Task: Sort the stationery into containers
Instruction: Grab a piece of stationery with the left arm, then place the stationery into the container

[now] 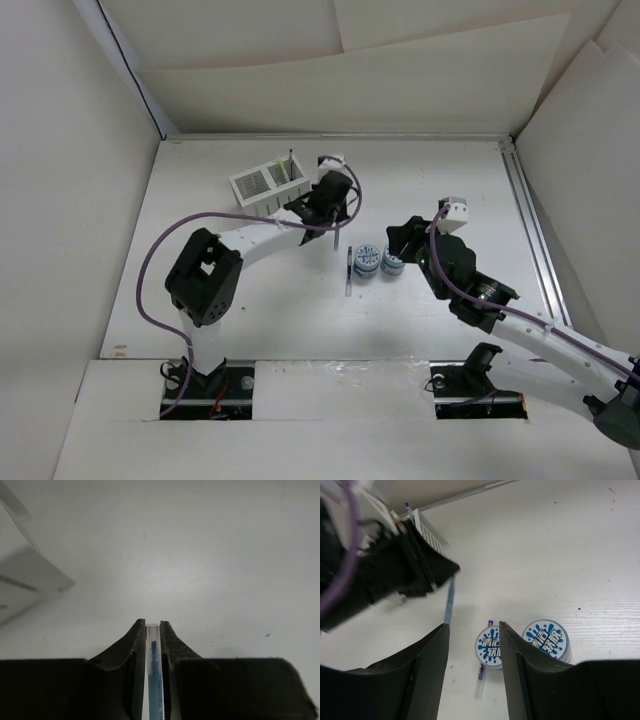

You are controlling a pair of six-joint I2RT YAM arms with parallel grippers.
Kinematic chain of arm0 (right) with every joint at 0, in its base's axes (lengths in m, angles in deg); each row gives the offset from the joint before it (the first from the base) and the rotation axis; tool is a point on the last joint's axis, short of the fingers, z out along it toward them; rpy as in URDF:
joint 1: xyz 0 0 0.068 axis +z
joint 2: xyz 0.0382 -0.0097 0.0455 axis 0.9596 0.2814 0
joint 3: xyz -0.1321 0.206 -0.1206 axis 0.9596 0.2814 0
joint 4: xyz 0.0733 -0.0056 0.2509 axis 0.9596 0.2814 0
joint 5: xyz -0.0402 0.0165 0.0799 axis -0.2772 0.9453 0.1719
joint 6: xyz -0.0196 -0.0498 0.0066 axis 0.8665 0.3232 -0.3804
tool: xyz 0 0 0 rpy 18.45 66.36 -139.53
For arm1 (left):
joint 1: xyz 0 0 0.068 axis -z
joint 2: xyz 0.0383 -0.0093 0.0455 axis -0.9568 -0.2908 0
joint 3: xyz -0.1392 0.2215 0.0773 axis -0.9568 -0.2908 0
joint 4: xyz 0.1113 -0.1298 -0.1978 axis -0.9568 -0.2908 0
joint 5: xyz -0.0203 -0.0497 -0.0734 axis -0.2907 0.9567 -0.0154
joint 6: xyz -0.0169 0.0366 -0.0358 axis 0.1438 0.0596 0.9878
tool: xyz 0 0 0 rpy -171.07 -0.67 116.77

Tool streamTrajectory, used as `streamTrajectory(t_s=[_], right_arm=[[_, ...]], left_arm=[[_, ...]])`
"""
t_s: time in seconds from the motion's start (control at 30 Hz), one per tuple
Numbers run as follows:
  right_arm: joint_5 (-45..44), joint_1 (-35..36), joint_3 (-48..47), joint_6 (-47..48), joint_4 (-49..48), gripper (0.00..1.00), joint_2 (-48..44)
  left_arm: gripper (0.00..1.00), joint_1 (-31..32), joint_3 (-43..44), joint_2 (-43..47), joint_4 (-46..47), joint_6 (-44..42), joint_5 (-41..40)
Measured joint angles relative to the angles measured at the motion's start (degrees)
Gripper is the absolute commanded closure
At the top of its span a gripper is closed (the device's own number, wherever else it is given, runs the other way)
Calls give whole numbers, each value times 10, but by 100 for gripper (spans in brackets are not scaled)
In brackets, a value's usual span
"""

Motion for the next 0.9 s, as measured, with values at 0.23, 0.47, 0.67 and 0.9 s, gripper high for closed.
streamTrajectory(t_s=[0.23,0.47,0.67,0.9], right_arm=[[0,0,0,0,0,50,0],[2,0,0,0,0,50,5],[2,0,0,0,0,50,6],[3,0,0,0,0,50,11]], left_arm=[[100,-85,151,42,5,-23,-10],[100,-186,303,-33,8,-52,-34],[100,-216,299,-83,13,-71,-46],[100,-216,267,-93,71,-103,-68]])
